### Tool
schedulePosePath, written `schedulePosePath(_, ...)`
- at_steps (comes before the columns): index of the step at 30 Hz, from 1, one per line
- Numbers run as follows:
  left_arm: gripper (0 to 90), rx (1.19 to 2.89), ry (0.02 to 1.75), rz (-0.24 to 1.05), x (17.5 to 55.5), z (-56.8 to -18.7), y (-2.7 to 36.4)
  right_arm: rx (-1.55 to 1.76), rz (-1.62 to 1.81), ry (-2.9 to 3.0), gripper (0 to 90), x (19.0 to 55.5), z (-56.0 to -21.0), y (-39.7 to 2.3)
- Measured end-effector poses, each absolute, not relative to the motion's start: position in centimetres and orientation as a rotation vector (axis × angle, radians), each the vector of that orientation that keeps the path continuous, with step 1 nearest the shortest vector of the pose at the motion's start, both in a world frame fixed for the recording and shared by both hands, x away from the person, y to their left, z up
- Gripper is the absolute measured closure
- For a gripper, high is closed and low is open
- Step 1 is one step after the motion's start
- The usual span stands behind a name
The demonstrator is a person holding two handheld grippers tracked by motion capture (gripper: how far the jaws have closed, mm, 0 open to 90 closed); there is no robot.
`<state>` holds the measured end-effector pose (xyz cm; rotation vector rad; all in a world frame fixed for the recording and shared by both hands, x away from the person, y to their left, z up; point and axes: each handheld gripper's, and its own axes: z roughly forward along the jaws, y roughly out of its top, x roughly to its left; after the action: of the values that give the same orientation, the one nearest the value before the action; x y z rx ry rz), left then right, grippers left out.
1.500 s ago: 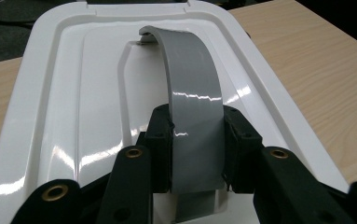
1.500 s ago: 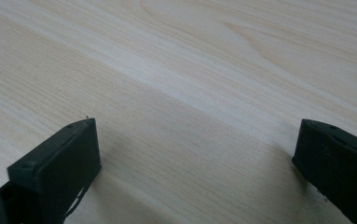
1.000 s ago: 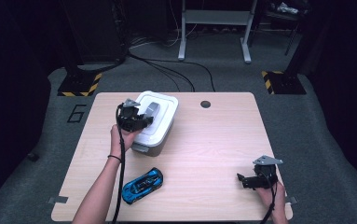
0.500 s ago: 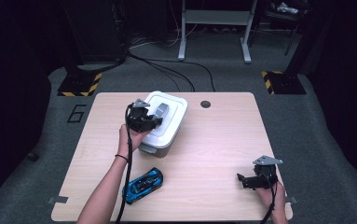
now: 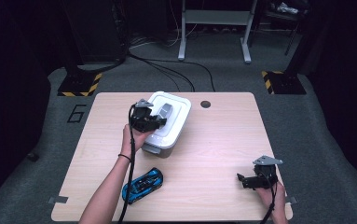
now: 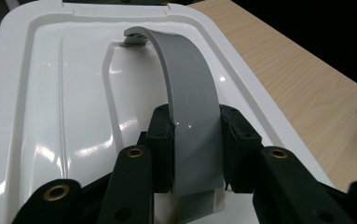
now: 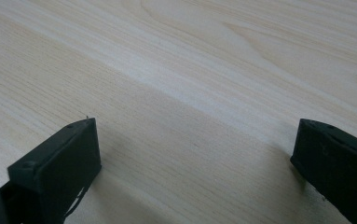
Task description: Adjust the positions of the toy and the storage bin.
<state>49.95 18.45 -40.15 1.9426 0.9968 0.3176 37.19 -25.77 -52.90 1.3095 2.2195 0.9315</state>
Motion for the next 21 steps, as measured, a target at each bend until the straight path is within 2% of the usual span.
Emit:
schedulePosePath(5,65.4,1.956,1.01,0.354,49.9,-40.1,18.7,1.309,0.931,2.219,0.1,37.2,-52.9,-25.8)
schedulePosePath(6,62.5,1.958,1.01,0.357,49.9,-40.0,18.8,1.309,0.931,2.22,0.1,37.2,-52.9,-25.8)
schedulePosePath(11,34.6,1.997,1.001,0.424,49.1,-39.2,18.8,1.308,0.932,2.22,0.3,37.2,-52.9,-25.8)
schedulePosePath(14,23.2,1.995,0.992,0.457,48.5,-38.6,19.0,1.308,0.933,2.22,0.3,37.2,-52.9,-25.8)
schedulePosePath(21,10.2,1.987,0.991,0.478,47.1,-37.4,20.7,1.308,0.932,2.22,0.3,37.2,-52.9,-25.8)
